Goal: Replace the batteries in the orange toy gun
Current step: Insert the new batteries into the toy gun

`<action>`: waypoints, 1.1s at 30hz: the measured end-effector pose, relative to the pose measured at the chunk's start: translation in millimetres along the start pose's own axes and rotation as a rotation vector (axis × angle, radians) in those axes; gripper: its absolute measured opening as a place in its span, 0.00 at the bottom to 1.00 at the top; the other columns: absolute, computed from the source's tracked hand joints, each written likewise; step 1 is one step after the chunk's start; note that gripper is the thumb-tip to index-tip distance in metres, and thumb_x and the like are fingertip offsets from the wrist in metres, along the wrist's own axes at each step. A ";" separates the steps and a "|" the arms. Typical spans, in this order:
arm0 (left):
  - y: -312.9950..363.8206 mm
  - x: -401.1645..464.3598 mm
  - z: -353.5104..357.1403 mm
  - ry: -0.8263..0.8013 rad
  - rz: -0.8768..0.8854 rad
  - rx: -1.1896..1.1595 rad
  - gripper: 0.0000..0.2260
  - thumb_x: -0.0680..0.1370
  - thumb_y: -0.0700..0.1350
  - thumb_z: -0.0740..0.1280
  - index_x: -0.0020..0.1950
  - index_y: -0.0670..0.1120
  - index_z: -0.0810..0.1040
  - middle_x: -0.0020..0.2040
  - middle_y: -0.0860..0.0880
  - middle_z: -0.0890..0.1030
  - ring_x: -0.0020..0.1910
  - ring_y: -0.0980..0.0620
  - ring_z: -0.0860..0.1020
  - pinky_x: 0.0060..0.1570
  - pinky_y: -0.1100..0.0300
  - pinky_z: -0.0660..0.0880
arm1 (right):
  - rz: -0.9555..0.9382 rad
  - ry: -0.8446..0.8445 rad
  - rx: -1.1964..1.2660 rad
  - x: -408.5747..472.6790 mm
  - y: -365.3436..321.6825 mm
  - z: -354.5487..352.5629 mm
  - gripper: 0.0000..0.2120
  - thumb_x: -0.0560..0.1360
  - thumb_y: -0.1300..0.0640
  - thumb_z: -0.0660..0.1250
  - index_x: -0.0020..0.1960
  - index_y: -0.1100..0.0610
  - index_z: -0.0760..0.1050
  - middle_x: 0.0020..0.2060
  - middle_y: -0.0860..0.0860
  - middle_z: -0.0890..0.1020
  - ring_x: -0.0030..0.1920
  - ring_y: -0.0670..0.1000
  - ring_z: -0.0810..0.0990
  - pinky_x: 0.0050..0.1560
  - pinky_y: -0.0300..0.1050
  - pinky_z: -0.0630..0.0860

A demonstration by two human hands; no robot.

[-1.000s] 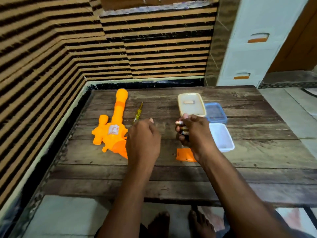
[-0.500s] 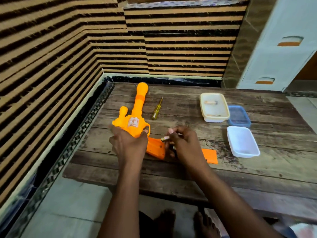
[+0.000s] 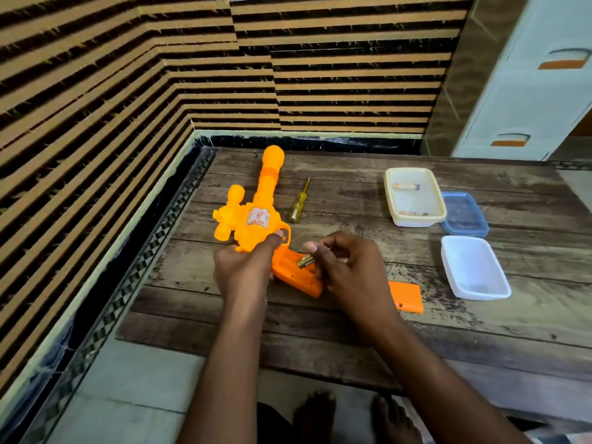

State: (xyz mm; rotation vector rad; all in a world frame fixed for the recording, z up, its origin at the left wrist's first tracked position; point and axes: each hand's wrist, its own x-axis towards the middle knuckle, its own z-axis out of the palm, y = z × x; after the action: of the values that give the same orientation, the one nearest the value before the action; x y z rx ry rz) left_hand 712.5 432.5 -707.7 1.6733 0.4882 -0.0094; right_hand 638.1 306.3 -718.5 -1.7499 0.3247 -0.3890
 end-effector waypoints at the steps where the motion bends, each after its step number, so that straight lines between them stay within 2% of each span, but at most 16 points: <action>1: -0.3 -0.8 1.0 -0.009 -0.002 -0.042 0.14 0.65 0.53 0.82 0.39 0.48 0.82 0.30 0.51 0.82 0.26 0.48 0.77 0.32 0.59 0.74 | -0.026 0.006 -0.007 0.9 -1.4 -1.4 0.11 0.81 0.50 0.71 0.41 0.51 0.81 0.29 0.50 0.83 0.33 0.55 0.83 0.36 0.55 0.79; 4: -0.1 -3.0 4.2 -0.043 -0.046 -0.158 0.09 0.70 0.48 0.81 0.41 0.49 0.82 0.35 0.50 0.84 0.30 0.49 0.79 0.29 0.59 0.74 | -0.153 0.019 -0.108 4.7 -5.0 -9.8 0.11 0.83 0.53 0.68 0.43 0.51 0.81 0.31 0.47 0.83 0.34 0.46 0.83 0.39 0.50 0.79; 7: 0.0 -7.5 9.7 -0.058 -0.049 -0.221 0.08 0.72 0.47 0.80 0.40 0.48 0.82 0.33 0.50 0.83 0.29 0.50 0.79 0.28 0.59 0.74 | -0.342 0.030 -0.271 8.4 -7.5 -18.7 0.06 0.81 0.55 0.71 0.46 0.53 0.82 0.33 0.42 0.83 0.36 0.43 0.83 0.38 0.43 0.78; 10: -1.2 -11.3 16.7 -0.050 -0.003 -0.249 0.08 0.72 0.48 0.80 0.44 0.48 0.84 0.36 0.49 0.85 0.29 0.50 0.81 0.27 0.59 0.74 | -0.557 0.053 -0.471 12.2 -4.6 -23.4 0.06 0.78 0.53 0.72 0.48 0.56 0.83 0.37 0.50 0.85 0.36 0.52 0.84 0.36 0.50 0.78; 14: -3.1 -14.7 24.5 -0.034 0.020 -0.294 0.09 0.72 0.48 0.80 0.47 0.47 0.84 0.39 0.47 0.86 0.33 0.49 0.82 0.25 0.61 0.72 | -0.636 -0.013 -0.626 14.2 -6.0 -28.6 0.17 0.81 0.45 0.62 0.48 0.56 0.82 0.35 0.53 0.81 0.32 0.61 0.80 0.28 0.56 0.77; 18: -2.5 -18.9 25.6 -0.058 -0.013 -0.353 0.06 0.73 0.45 0.79 0.44 0.47 0.84 0.36 0.48 0.85 0.31 0.51 0.80 0.23 0.62 0.71 | -0.736 -0.048 -0.799 15.8 -16.6 -32.9 0.20 0.81 0.44 0.58 0.47 0.57 0.82 0.34 0.54 0.79 0.29 0.63 0.79 0.23 0.51 0.75; 22: -1.2 -24.4 25.7 -0.064 -0.012 -0.374 0.05 0.73 0.44 0.78 0.44 0.47 0.84 0.36 0.49 0.85 0.30 0.52 0.80 0.23 0.62 0.71 | -0.722 -0.090 -0.975 20.2 -20.5 -32.5 0.14 0.79 0.46 0.64 0.45 0.55 0.80 0.33 0.53 0.77 0.29 0.62 0.80 0.24 0.45 0.68; 27: 0.8 -27.1 27.0 -0.064 -0.063 -0.411 0.05 0.74 0.44 0.78 0.42 0.48 0.84 0.36 0.48 0.85 0.33 0.50 0.81 0.24 0.62 0.71 | -0.747 -0.118 -0.994 20.5 -23.4 -27.9 0.14 0.77 0.46 0.65 0.48 0.55 0.83 0.36 0.53 0.77 0.34 0.61 0.81 0.25 0.45 0.68; 29: 0.6 -25.7 27.4 -0.058 -0.073 -0.417 0.04 0.73 0.44 0.78 0.42 0.48 0.84 0.37 0.47 0.85 0.34 0.49 0.81 0.24 0.62 0.71 | -0.758 -0.108 -0.941 20.5 -23.1 -26.4 0.17 0.78 0.46 0.61 0.52 0.55 0.84 0.38 0.54 0.78 0.36 0.61 0.82 0.26 0.45 0.69; 31: 2.1 -26.0 27.1 -0.057 -0.097 -0.425 0.05 0.73 0.44 0.78 0.44 0.48 0.84 0.38 0.47 0.85 0.33 0.49 0.80 0.24 0.63 0.71 | -0.690 -0.099 -0.750 22.1 -21.7 -28.9 0.19 0.80 0.48 0.59 0.58 0.56 0.84 0.40 0.55 0.81 0.38 0.62 0.83 0.30 0.50 0.76; 33: 5.0 -28.2 27.7 -0.067 -0.141 -0.454 0.06 0.74 0.44 0.78 0.46 0.48 0.83 0.39 0.48 0.85 0.31 0.52 0.80 0.23 0.64 0.71 | -0.608 -0.014 -0.506 22.6 -23.9 -34.5 0.14 0.81 0.53 0.64 0.55 0.59 0.85 0.41 0.55 0.85 0.40 0.58 0.84 0.39 0.52 0.78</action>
State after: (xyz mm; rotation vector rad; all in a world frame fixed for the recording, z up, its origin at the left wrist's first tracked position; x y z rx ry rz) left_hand 695.9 397.2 -699.8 1.1888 0.5133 -0.0541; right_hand 643.9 271.3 -686.7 -2.3391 -0.1506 -0.7778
